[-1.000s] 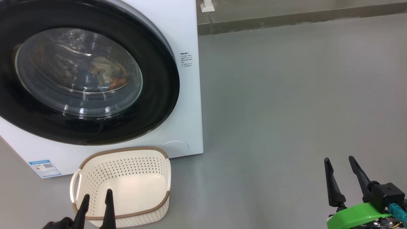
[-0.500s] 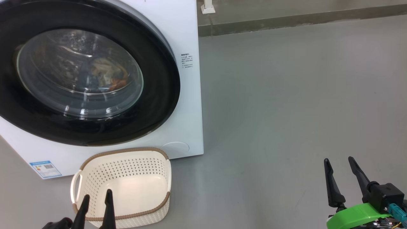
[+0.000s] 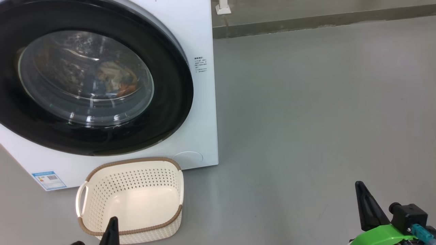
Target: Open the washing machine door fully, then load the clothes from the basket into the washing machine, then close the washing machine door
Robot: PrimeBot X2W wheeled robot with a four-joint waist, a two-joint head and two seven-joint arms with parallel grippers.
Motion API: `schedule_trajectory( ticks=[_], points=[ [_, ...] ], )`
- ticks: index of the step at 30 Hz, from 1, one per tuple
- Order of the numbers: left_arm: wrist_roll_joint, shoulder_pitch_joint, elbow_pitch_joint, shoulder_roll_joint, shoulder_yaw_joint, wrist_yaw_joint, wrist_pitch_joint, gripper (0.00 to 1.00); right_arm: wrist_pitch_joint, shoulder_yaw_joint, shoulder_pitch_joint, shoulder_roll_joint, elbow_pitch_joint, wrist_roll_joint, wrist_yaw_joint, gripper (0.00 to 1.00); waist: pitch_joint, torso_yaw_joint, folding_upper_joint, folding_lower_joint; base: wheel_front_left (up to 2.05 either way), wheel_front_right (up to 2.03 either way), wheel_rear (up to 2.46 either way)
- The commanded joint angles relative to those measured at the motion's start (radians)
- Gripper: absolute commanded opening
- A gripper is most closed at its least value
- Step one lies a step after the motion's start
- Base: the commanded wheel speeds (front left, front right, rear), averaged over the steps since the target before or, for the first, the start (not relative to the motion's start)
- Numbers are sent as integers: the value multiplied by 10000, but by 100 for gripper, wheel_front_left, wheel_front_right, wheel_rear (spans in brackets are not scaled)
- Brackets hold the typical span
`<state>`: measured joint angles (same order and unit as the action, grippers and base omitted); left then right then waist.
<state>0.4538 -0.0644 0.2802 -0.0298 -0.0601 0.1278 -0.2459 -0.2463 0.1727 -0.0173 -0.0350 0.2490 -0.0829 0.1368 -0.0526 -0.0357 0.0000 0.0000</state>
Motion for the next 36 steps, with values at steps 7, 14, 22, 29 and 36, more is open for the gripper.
schedule_trajectory(
  ticks=[7,14,22,29,36],
  points=[
    [739,293,-230,-92,152,2,201,0,238,2,-291,-86,-238,-1068,-5,0,21,20,0,6,0,0,0],
    [1396,390,-233,-99,249,4,406,0,392,-87,-291,-90,-275,-1948,-8,0,66,40,0,0,0,0,0],
    [2242,503,-241,-108,374,6,673,0,641,-148,-326,-95,-274,-3063,-13,0,108,67,0,0,0,0,0],
    [2898,589,-249,-115,471,8,880,0,847,-181,-364,-99,-261,-3924,-16,0,139,87,0,0,0,0,0],
    [3552,675,-256,-122,568,9,1086,0,1054,-213,-405,-103,-245,-4781,-19,0,171,108,0,0,0,0,0]
  ],
)
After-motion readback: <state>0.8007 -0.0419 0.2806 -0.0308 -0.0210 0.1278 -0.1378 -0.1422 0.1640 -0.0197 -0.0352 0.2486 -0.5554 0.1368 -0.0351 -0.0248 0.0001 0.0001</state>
